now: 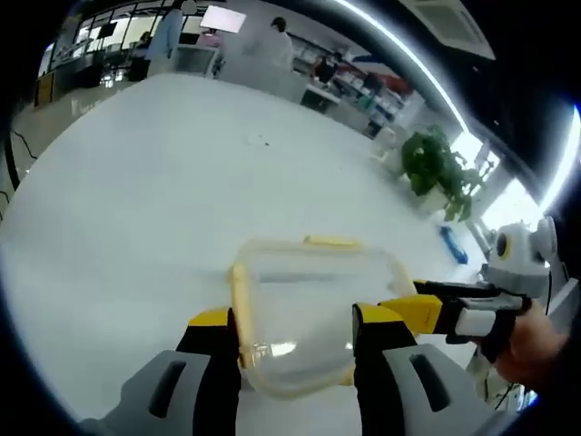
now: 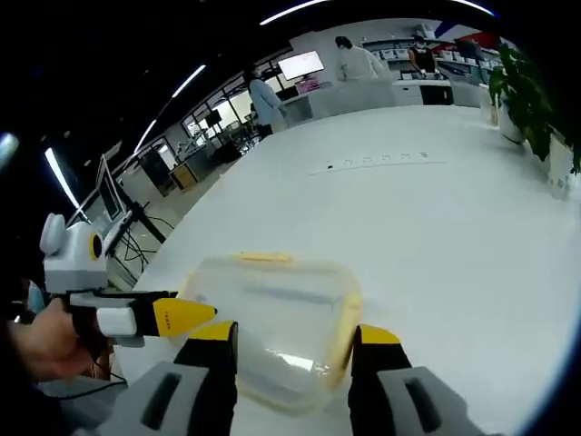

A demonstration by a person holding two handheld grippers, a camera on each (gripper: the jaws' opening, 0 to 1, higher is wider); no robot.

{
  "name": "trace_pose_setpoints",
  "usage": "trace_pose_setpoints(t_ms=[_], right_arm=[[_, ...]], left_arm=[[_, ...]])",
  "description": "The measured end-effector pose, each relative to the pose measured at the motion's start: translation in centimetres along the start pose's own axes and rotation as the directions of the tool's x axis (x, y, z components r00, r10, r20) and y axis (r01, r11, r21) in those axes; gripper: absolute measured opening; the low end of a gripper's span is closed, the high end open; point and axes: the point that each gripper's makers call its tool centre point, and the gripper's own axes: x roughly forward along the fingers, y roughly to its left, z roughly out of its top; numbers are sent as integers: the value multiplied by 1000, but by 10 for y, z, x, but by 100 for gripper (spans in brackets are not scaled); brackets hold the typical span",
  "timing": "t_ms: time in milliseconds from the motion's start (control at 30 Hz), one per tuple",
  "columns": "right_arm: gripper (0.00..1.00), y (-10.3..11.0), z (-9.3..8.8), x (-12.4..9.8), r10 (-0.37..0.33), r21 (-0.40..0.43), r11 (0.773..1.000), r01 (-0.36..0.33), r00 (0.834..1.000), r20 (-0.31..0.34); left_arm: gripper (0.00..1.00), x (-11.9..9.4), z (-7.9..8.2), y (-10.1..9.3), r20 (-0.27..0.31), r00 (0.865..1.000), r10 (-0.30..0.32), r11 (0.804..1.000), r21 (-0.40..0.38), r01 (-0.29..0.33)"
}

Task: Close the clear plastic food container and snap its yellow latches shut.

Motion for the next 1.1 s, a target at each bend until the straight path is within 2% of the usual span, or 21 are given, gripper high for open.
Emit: trace_pose_setpoints(t_ms=[33, 333, 700, 1100], right_arm=[[47, 1, 3, -2, 10, 6, 1000, -10, 1000, 10], [47, -1, 1, -4, 4, 4, 1000, -4, 1000, -8], [47, 3, 0, -1, 0, 5, 1000, 0, 1000, -13], [48, 25, 6, 19, 3, 4, 1000, -3, 1000, -24]], left_arm=[[47, 0, 1, 1, 2, 1000, -4, 1000, -19, 4], [47, -9, -3, 1, 18, 1000, -6, 1000, -11, 7], [47, -13, -3, 8, 5, 1000, -18, 1000, -10, 18], [47, -21, 8, 34, -11, 1000, -17, 1000, -9, 17]])
